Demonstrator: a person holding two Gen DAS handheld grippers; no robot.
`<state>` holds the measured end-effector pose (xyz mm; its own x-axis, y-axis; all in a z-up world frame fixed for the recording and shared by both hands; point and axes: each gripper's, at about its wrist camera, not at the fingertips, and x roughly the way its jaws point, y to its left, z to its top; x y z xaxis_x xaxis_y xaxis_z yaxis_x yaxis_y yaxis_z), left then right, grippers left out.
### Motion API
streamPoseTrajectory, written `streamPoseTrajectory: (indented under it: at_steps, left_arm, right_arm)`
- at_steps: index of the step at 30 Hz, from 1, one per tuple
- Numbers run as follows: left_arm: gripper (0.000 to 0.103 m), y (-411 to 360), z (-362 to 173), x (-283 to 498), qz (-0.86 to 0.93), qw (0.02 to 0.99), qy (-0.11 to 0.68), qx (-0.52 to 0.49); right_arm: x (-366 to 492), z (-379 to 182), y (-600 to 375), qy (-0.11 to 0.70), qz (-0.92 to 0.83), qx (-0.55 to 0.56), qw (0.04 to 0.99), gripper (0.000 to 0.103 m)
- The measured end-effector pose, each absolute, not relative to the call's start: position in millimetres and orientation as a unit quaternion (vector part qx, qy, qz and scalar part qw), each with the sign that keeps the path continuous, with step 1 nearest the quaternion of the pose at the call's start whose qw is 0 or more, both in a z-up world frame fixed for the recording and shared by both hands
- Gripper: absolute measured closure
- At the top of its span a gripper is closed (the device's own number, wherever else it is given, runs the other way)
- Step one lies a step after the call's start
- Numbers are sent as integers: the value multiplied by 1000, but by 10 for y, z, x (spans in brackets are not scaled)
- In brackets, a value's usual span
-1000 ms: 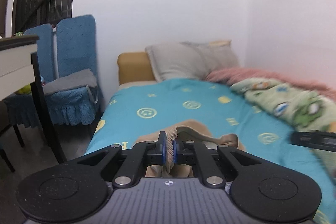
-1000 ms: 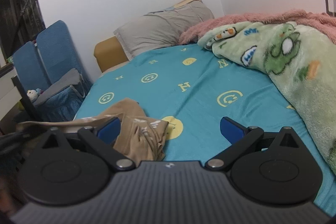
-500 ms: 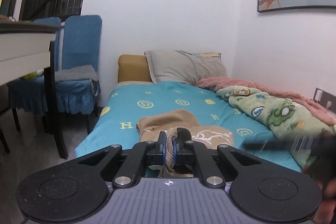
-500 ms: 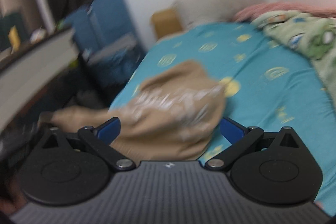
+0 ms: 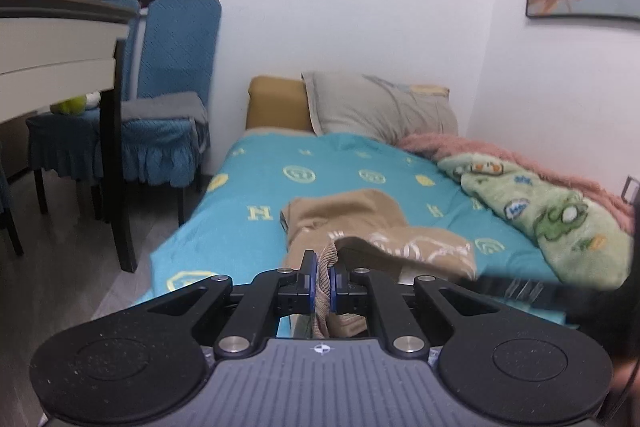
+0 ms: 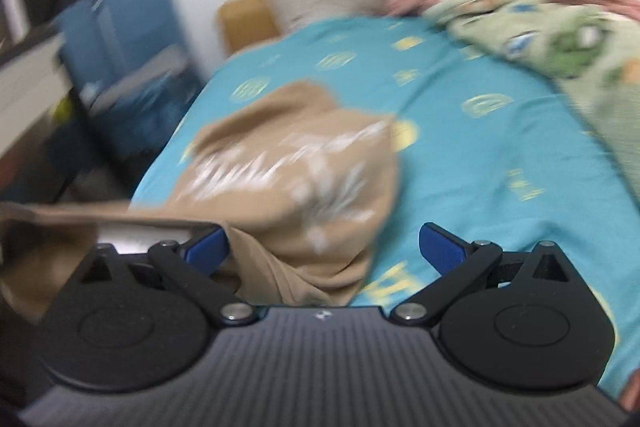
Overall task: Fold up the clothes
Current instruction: 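Grasp the tan T-shirt with the left gripper while the right gripper grasps another part, then lift the T-shirt high with both grippers and shake it out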
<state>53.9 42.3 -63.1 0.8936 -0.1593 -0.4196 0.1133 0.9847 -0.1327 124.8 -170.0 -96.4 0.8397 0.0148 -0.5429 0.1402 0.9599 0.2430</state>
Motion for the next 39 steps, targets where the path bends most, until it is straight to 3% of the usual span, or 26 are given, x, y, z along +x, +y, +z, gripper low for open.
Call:
streamPoseTrajectory:
  at_steps: [9, 14, 19, 25, 28, 34, 37, 38, 39]
  left_arm:
    - [96, 501, -571, 539, -60, 975, 191, -91]
    - [96, 490, -560, 544, -58, 975, 193, -90]
    - [96, 446, -589, 537, -59, 975, 198, -82]
    - [96, 457, -613, 544, -56, 974, 203, -89]
    - [96, 464, -622, 546, -58, 972, 207, -97]
    - [96, 378, -705, 541, -71, 970, 220, -72]
    - [96, 308, -746, 530, -64, 972, 222, -49]
    - [96, 309, -768, 544, -62, 970, 228, -48]
    - [96, 310, -791, 558, -60, 969, 235, -48]
  right_arm:
    - [1278, -1032, -1923, 293, -86, 148, 940, 0]
    - [1141, -977, -1664, 274, 52, 135, 951, 0]
    - [1065, -1106, -1150, 296, 127, 37, 946, 0]
    - [1347, -1418, -1282, 364, 35, 37, 930, 0]
    - [1298, -1424, -1525, 353, -40, 72, 932, 0]
    - [1072, -1151, -1842, 229, -153, 84, 958, 0]
    - [1192, -1315, -1860, 286, -152, 78, 943, 0]
    - [1242, -1392, -1906, 315, -146, 91, 933, 7]
    - [1282, -1462, -1955, 339, -139, 107, 924, 20]
